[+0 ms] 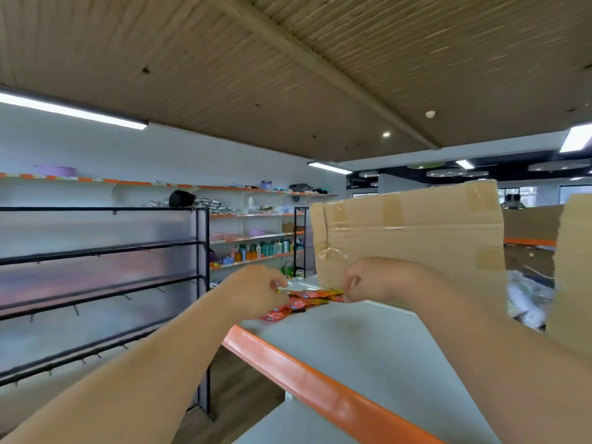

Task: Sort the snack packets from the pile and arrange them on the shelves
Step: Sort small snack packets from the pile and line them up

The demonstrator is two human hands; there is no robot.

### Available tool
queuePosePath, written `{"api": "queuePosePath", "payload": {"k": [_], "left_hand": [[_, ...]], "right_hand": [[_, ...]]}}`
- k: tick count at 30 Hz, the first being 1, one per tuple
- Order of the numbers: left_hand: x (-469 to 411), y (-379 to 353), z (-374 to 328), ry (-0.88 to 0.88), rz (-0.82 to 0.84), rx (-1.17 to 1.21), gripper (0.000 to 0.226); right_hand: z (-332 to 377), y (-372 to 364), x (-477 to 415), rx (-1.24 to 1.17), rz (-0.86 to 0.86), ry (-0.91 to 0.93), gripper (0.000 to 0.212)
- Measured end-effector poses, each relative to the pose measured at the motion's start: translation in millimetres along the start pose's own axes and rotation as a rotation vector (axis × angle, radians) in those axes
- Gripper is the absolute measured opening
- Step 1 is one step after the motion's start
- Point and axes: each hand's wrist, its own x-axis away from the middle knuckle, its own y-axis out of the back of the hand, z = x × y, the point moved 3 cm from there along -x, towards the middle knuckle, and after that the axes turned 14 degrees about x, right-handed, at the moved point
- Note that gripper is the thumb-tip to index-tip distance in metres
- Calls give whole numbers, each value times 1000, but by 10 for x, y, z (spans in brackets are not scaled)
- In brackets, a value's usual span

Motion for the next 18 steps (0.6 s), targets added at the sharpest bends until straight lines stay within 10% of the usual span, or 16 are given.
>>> {"api": "queuePosePath", "payload": {"k": [18], "left_hand": [[-1484, -609, 1110, -164, 184, 61, 34]], "right_hand": [[791, -424, -1399, 108, 219, -106, 64]]}}
